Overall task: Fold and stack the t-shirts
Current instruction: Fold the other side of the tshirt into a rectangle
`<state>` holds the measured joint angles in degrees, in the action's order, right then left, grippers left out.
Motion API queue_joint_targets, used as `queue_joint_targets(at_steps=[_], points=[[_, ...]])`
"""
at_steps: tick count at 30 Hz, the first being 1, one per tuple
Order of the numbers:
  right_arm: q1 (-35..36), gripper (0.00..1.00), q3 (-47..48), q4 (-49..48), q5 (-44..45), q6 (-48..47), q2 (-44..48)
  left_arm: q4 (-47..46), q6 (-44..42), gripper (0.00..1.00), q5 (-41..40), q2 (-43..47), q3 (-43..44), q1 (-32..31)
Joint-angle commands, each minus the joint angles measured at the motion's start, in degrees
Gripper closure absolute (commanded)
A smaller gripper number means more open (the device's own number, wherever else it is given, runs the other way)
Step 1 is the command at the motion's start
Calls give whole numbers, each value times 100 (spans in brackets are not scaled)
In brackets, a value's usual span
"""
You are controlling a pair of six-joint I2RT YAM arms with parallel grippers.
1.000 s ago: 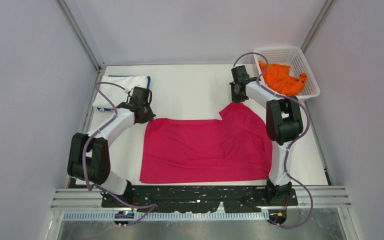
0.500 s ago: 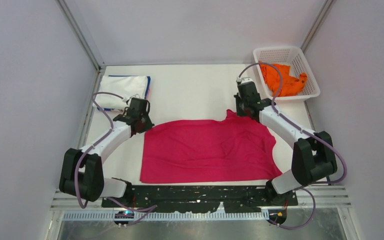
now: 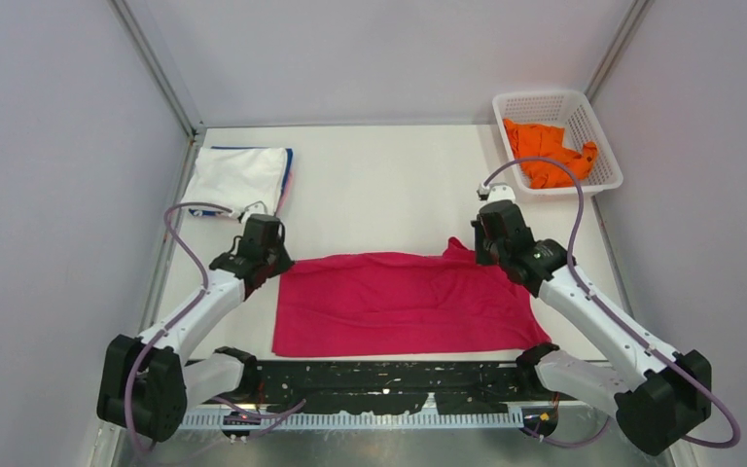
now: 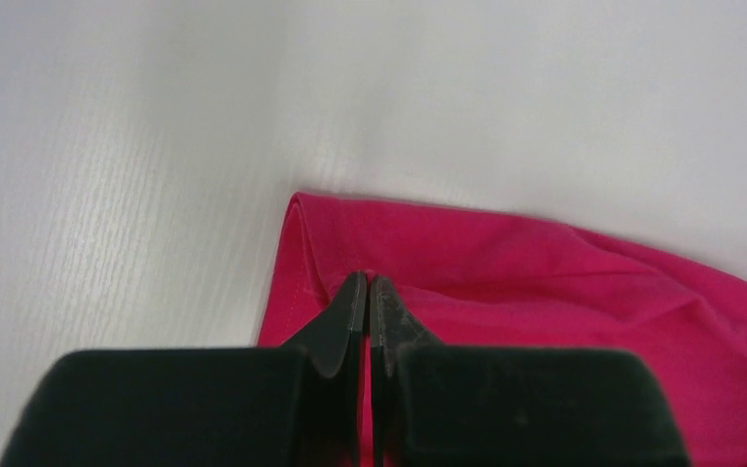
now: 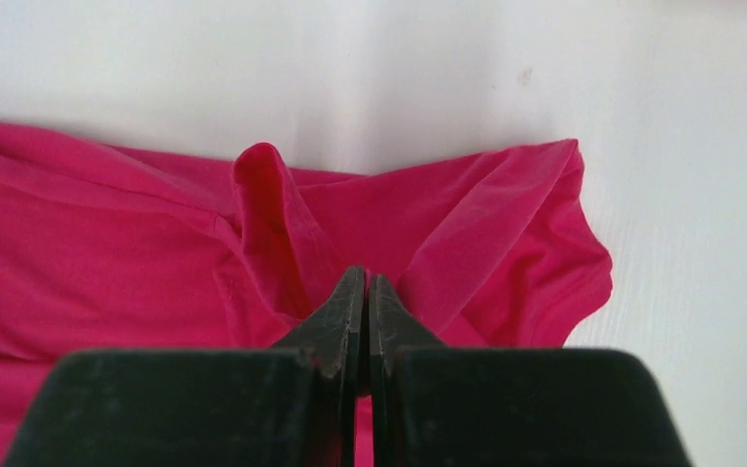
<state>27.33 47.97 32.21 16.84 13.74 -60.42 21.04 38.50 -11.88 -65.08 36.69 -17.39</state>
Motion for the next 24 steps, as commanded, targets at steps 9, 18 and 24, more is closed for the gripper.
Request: queue_joint_targets(at_steps=[9,18,24], points=[[457,95,-474,1112,156,633,1013,-803,4,100,-49,1283,-1097,-45],[664,88,-1013,1402,-236,1270,1528,-596,375,100,-453,1895,-1583,-50],[822,80,-1077,1726,-626,1713,1311,-18,623,95,-761,1933,-1499,-46]])
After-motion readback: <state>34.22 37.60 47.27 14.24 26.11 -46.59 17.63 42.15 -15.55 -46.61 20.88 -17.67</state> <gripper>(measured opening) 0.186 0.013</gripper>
